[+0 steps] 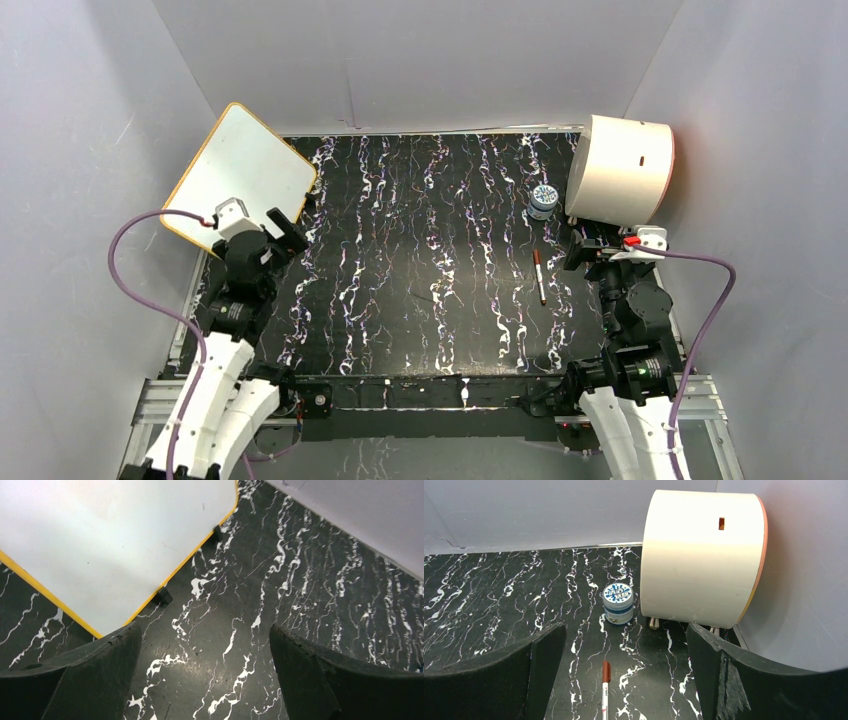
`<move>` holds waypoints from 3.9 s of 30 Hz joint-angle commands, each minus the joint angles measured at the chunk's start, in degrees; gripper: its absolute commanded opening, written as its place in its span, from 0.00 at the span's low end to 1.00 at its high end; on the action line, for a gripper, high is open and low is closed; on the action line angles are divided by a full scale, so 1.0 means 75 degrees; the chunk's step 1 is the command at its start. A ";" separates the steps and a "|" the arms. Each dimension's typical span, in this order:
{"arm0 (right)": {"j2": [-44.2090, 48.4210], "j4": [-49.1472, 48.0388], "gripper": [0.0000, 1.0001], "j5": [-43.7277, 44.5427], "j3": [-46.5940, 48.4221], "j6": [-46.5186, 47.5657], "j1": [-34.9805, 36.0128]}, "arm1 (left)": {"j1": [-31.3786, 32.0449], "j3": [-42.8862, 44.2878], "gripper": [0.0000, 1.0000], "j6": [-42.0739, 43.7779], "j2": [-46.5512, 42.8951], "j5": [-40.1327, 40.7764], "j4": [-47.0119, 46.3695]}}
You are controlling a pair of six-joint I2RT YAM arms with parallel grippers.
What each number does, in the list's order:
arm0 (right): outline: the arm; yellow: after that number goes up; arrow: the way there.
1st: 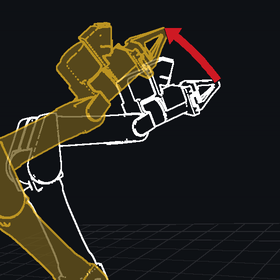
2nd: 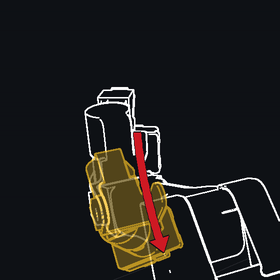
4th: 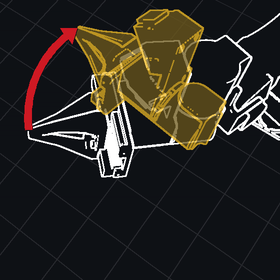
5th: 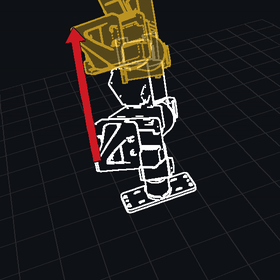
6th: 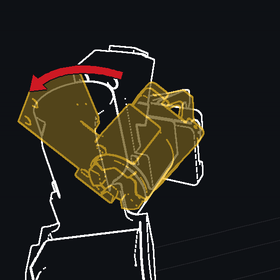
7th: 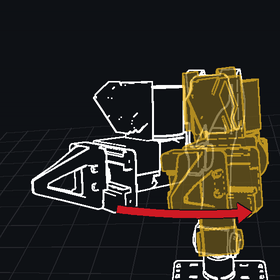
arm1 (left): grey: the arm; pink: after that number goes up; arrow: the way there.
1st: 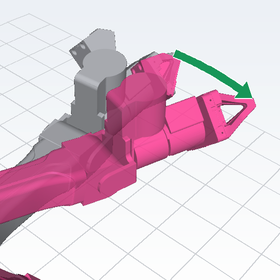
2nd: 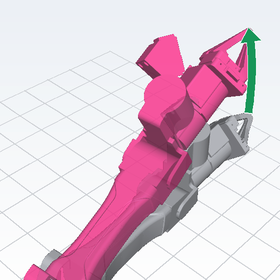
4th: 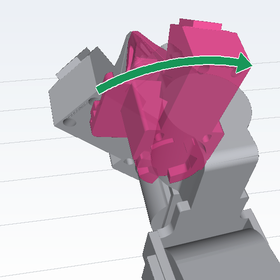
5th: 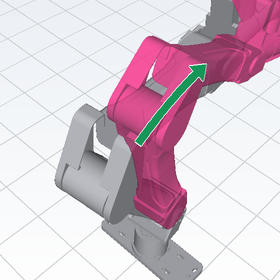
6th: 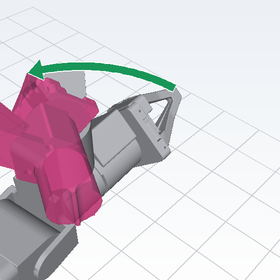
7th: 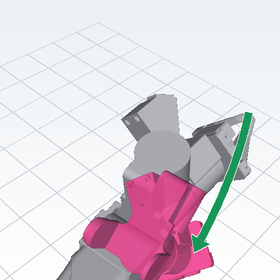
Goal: Write a sentence on the whiteboard
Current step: Move the whiteboard stand to the center of the board.
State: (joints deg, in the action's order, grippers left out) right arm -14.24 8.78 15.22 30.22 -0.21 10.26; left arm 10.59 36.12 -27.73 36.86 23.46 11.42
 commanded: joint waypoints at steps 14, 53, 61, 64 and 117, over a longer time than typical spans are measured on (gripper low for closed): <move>0.0255 -0.0636 0.99 0.0246 0.0016 -0.0089 0.0323 | -0.0053 0.1807 0.93 -0.3090 0.4095 0.1431 0.2300; 0.0352 -0.1087 0.99 0.0454 -0.0267 0.0016 0.0982 | -0.0545 0.3408 0.52 -0.4985 0.8728 0.2513 0.1735; 0.0318 -0.1065 0.99 0.0414 -0.0265 0.0016 0.0986 | -0.0807 0.3342 0.46 -0.5065 0.8918 0.2428 0.1650; 0.0327 -0.1065 0.99 0.0390 -0.0263 0.0016 0.0973 | -0.0814 0.3296 0.41 -0.4882 0.8946 0.2382 0.1655; -0.0029 -0.0839 0.99 0.0072 -0.0156 0.0016 0.0981 | 0.3887 0.1758 0.00 -0.2561 0.7854 -0.0881 -0.0269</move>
State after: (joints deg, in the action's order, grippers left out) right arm -14.24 4.54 15.68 28.27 -0.21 17.34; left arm 36.38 48.07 -42.74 93.76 20.34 4.27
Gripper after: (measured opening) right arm 0.985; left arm 0.150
